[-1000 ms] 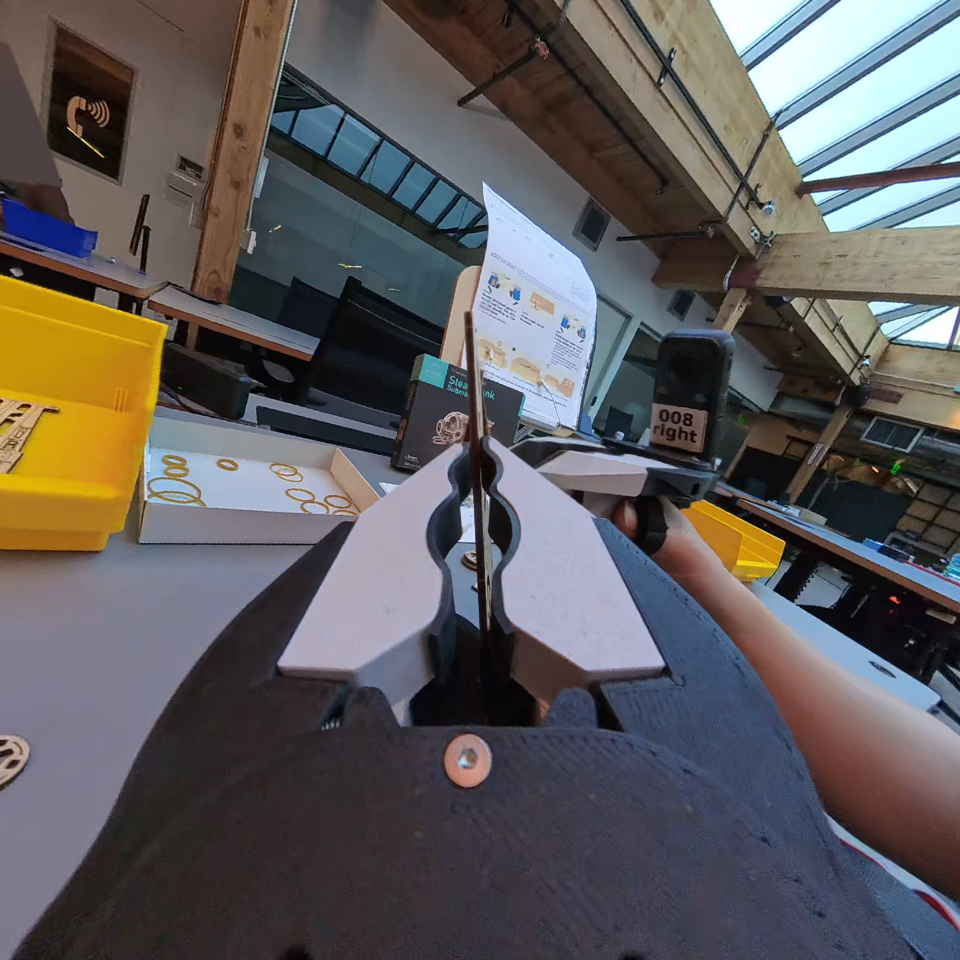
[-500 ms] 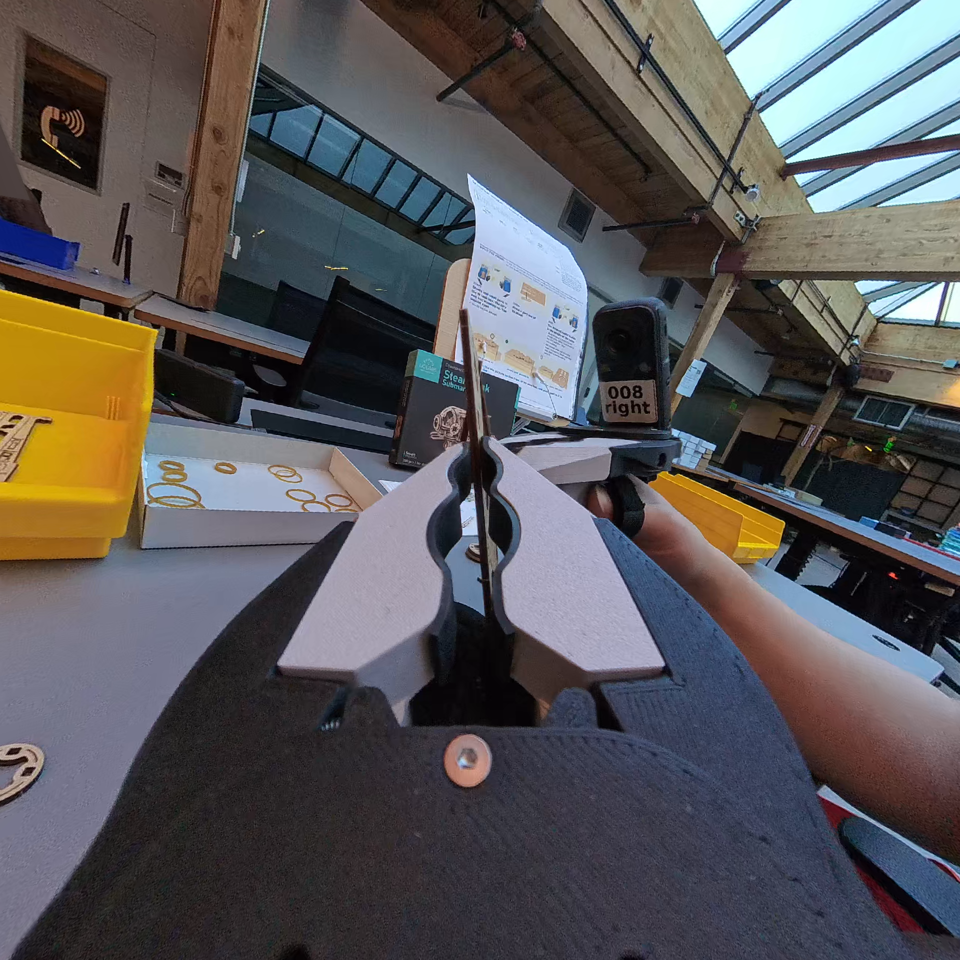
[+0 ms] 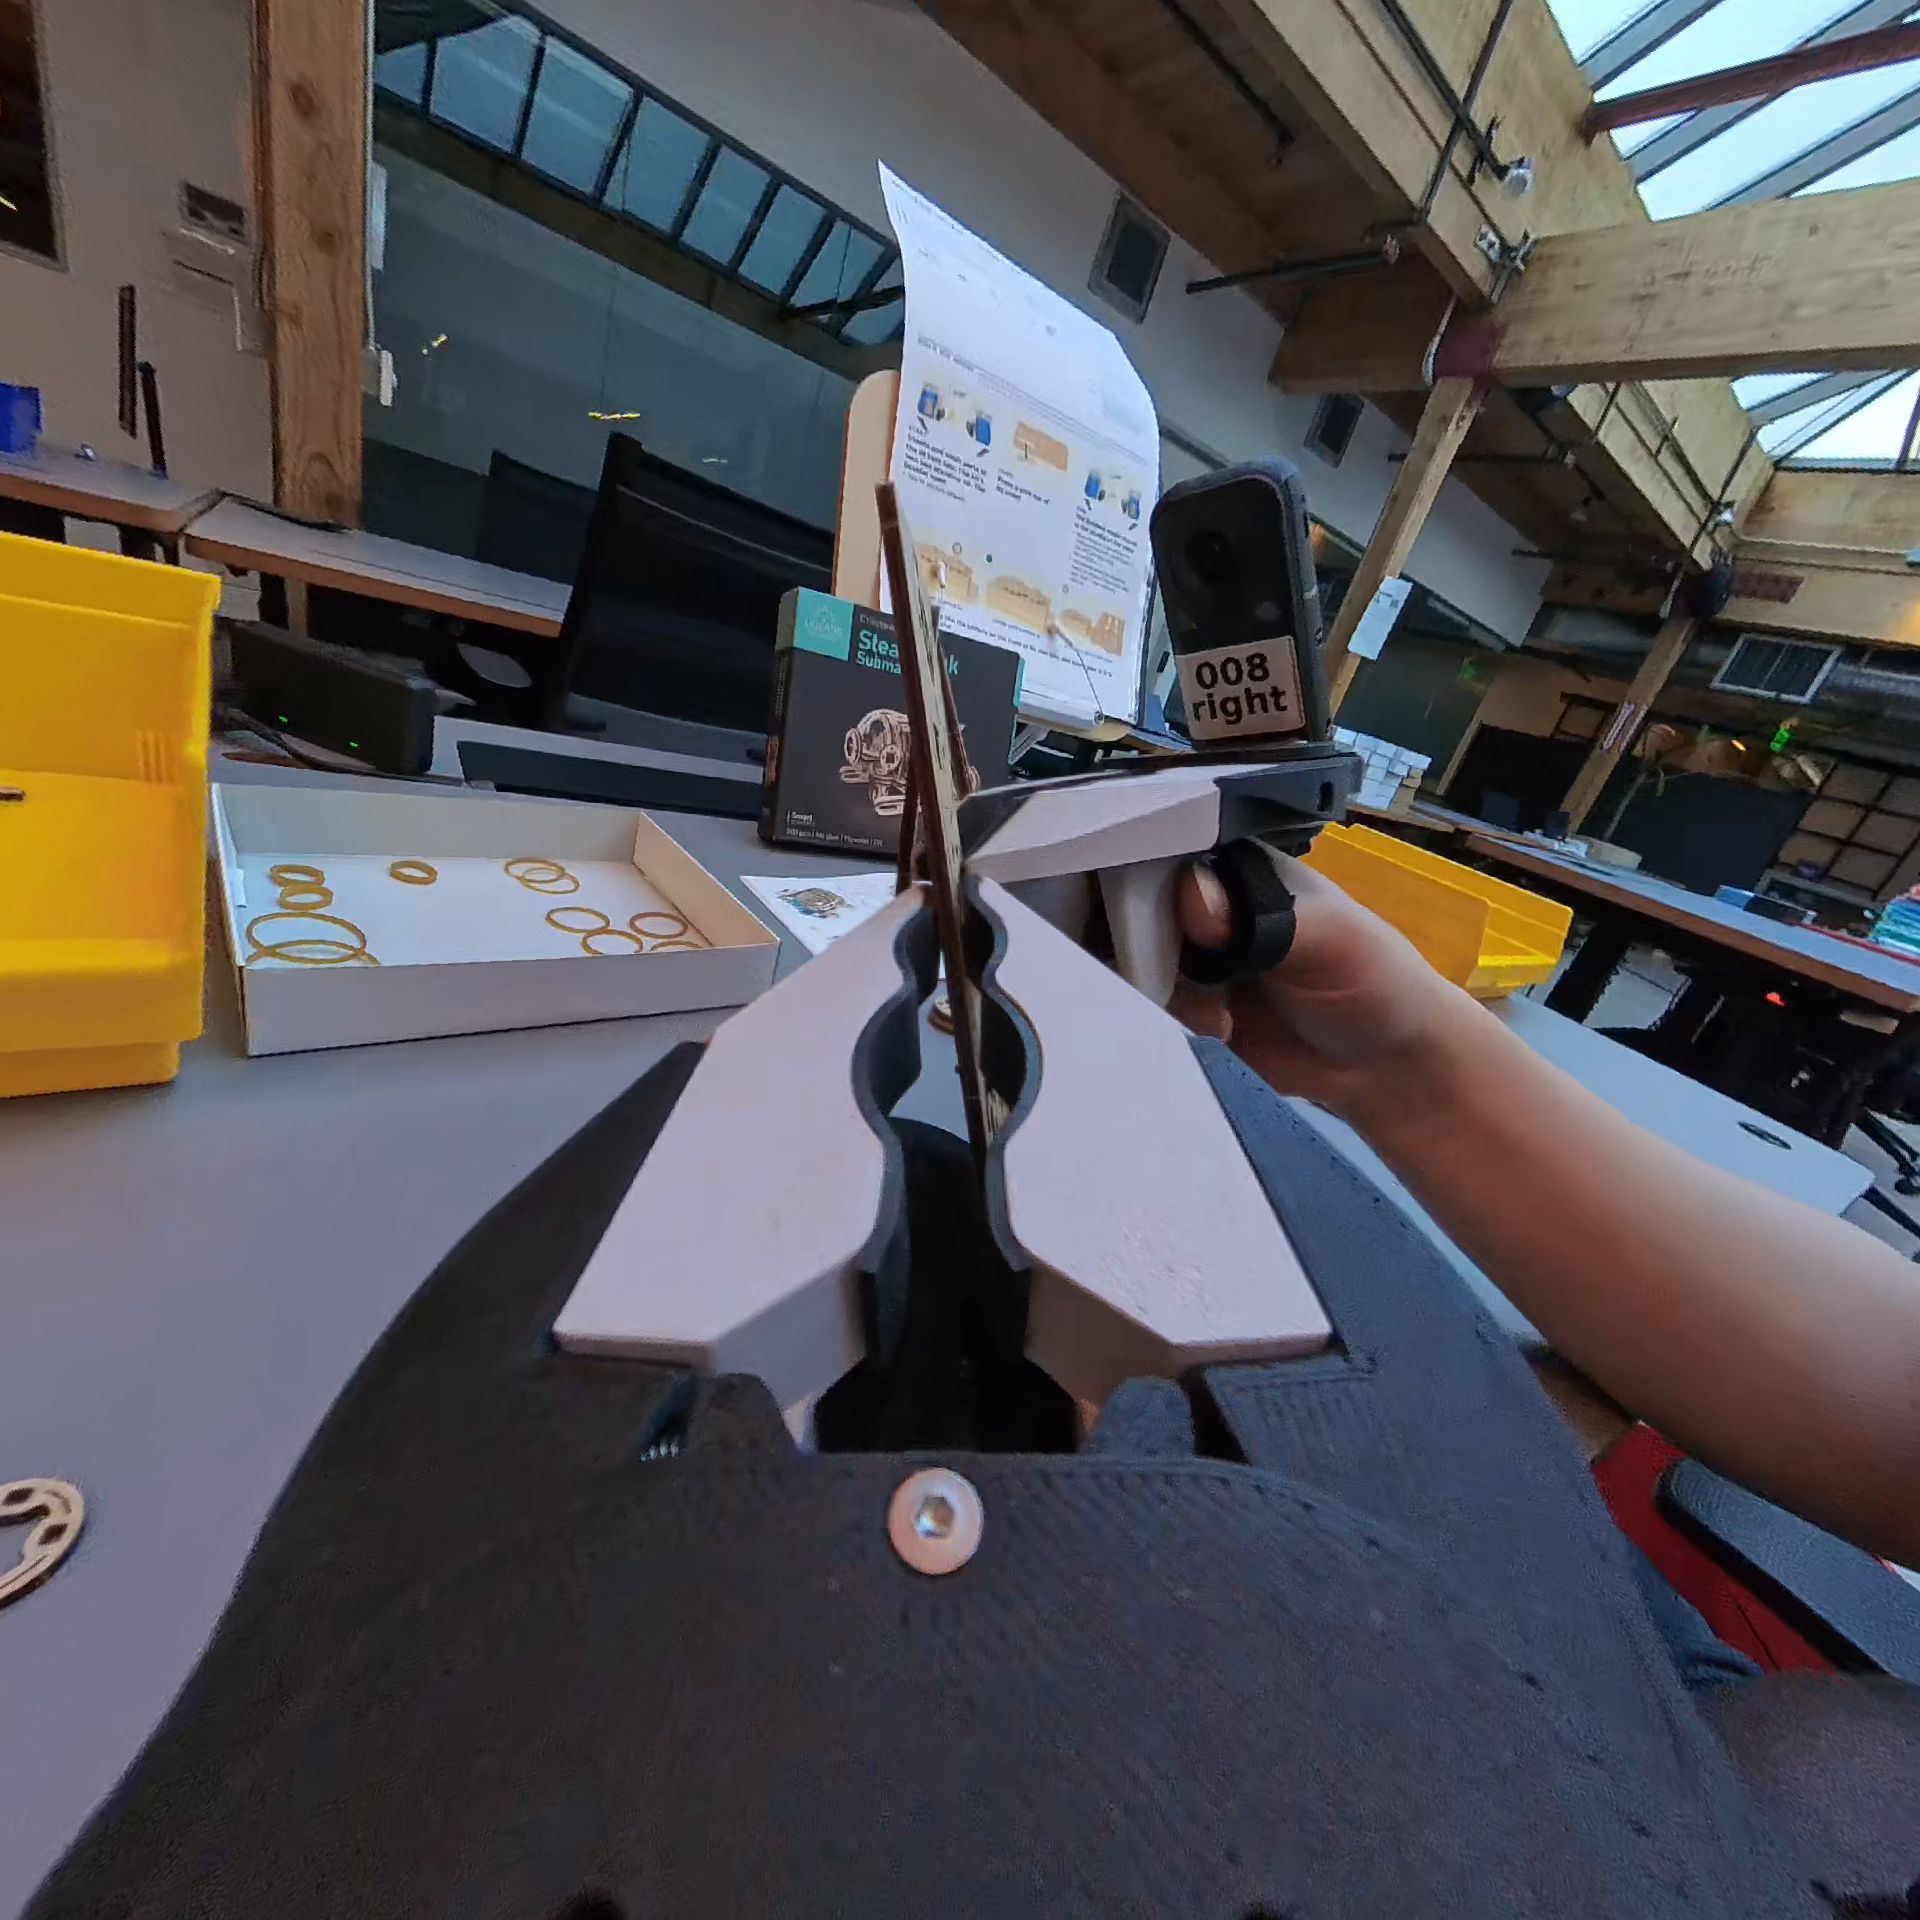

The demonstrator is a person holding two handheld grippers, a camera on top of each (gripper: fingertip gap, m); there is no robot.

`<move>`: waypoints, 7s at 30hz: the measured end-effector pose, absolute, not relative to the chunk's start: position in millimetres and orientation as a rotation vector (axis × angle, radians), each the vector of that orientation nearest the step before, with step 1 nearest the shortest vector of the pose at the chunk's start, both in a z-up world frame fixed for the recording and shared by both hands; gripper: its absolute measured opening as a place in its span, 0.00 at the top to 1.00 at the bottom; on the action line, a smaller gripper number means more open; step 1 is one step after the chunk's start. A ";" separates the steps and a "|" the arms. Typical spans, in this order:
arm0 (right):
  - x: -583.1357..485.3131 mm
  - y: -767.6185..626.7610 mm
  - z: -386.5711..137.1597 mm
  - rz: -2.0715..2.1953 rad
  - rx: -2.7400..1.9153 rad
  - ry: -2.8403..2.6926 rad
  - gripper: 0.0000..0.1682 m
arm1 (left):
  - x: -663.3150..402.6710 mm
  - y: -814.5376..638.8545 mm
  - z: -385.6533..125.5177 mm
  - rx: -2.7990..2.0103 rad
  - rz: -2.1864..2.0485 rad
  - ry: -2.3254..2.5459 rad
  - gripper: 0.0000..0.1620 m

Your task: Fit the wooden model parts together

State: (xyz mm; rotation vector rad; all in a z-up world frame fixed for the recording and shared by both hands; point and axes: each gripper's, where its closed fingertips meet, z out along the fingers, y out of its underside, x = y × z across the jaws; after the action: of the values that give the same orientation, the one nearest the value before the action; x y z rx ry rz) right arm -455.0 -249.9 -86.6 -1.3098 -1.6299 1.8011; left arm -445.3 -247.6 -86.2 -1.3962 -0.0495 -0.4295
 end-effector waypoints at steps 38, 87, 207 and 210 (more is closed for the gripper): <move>-448.1 -244.8 -87.0 1.713 -1.274 -1.698 0.98 | -440.9 -246.9 -88.5 -1.411 -0.427 -0.026 1.00; -448.2 -246.8 -92.9 1.741 -1.313 -1.663 0.99 | -436.5 -238.9 -97.2 -1.461 -0.400 0.020 0.99; -464.7 -258.4 -120.7 0.067 -0.004 -2.055 0.89 | -473.5 -242.1 -100.8 -1.555 -0.760 -0.065 1.00; -466.6 -257.6 -119.5 0.043 0.008 -2.038 0.93 | -473.8 -242.4 -101.4 -1.555 -0.772 -0.062 0.99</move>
State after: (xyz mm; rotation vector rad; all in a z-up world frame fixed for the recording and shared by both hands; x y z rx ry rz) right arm -466.6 -257.6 -119.5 0.0081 -2.0375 0.0428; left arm -473.8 -242.4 -101.4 -1.5551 -0.0619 -0.7719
